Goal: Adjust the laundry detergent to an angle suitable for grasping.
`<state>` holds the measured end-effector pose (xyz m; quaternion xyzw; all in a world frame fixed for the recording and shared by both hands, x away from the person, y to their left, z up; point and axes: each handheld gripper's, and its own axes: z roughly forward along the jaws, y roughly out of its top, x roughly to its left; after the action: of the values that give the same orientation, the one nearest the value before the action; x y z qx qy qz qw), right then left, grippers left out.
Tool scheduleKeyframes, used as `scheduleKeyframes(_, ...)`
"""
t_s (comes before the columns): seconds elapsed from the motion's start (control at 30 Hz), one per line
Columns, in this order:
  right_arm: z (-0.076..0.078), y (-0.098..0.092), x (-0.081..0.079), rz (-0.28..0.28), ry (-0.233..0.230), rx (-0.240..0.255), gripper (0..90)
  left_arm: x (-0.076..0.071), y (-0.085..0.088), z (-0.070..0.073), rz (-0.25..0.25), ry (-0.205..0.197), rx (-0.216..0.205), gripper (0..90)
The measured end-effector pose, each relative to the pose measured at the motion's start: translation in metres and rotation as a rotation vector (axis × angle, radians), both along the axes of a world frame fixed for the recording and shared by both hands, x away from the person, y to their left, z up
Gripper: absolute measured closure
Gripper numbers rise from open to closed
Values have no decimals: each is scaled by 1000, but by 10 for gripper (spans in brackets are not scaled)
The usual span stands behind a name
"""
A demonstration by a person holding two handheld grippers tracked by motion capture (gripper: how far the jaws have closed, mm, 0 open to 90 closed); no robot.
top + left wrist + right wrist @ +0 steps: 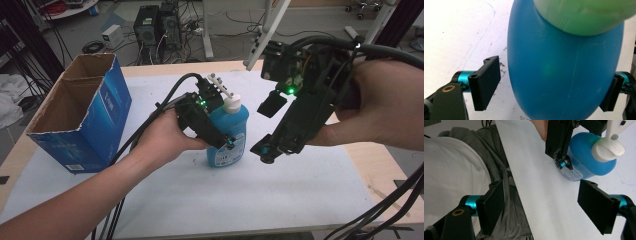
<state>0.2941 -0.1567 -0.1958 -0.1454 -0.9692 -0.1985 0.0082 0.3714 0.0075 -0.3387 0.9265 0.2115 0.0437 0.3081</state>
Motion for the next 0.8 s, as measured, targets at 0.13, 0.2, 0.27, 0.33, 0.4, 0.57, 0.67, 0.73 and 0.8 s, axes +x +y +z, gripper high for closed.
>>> scheduleKeyframes(0.13, 0, 0, 0, 1, 1, 0, 215, 0, -1, -1, -6, 3, -5, 212)
scheduleKeyframes(0.2, 0, 0, 0, 0, 1, -2, 215, 0, -1, -1, -4, 0, -3, 221)
scheduleKeyframes(0.27, 0, 0, 0, -3, 3, -4, 215, 0, -1, -2, 2, 3, -3, 221)
scheduleKeyframes(0.33, -1, 0, 0, -2, 2, -3, 215, 0, -1, -2, -3, 6, -3, 232)
scheduleKeyframes(0.4, -1, 0, 0, 1, 2, -3, 215, 1, -1, -2, -7, 7, 1, 243)
scheduleKeyframes(0.57, 0, -1, 0, -4, 3, -2, 215, 1, -1, -3, -5, 14, 6, 250)
scheduleKeyframes(0.67, -1, -1, 1, -5, 3, -6, 215, 1, -2, -4, -6, 17, 5, 267)
scheduleKeyframes(0.73, -1, -1, 0, -4, 5, -6, 215, 2, -2, -4, -9, 21, 11, 268)
scheduleKeyframes(0.8, -1, -1, 0, -4, 6, -7, 215, 2, -2, -4, -1, 25, 9, 268)
